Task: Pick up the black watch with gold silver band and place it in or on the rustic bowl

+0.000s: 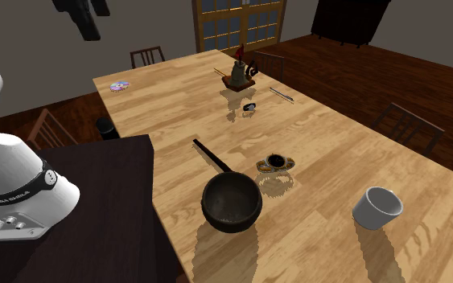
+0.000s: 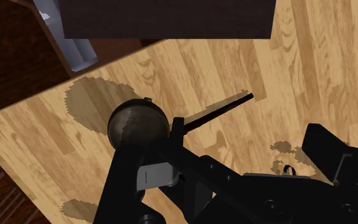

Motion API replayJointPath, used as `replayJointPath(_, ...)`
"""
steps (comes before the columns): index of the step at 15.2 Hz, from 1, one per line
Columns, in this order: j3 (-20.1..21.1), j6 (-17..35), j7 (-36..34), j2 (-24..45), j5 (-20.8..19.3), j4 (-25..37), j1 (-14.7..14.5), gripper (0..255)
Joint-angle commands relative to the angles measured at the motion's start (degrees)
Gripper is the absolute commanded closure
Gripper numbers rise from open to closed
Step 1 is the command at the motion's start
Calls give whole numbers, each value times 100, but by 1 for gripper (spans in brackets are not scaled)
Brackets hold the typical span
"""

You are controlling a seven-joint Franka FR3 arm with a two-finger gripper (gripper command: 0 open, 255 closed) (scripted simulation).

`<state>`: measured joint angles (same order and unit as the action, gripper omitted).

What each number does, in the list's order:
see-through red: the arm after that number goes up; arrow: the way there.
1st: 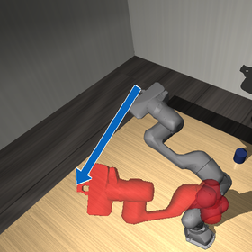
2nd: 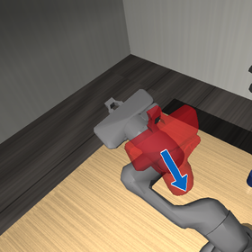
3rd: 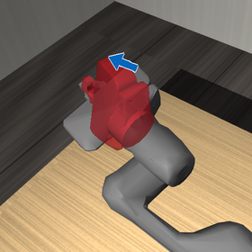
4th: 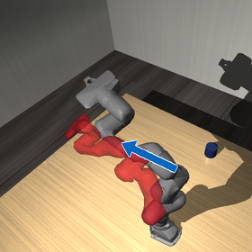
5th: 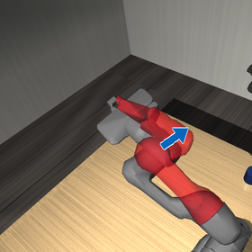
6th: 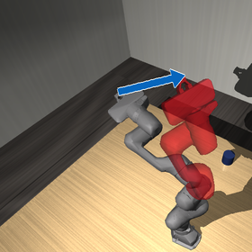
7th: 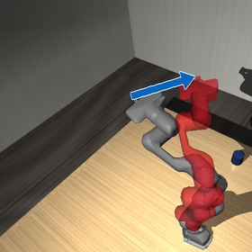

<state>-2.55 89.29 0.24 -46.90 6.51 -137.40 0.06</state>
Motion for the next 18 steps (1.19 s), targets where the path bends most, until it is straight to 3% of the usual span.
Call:
replayJointPath(1, 0, 0, 0, 0, 0, 0, 0, 0)
replayJointPath(10, 234, 1835, -59, 1373, 37, -423, -47, 0)
replayJointPath(18, 396, 3308, -156, 3013, 6, -225, -68, 0)
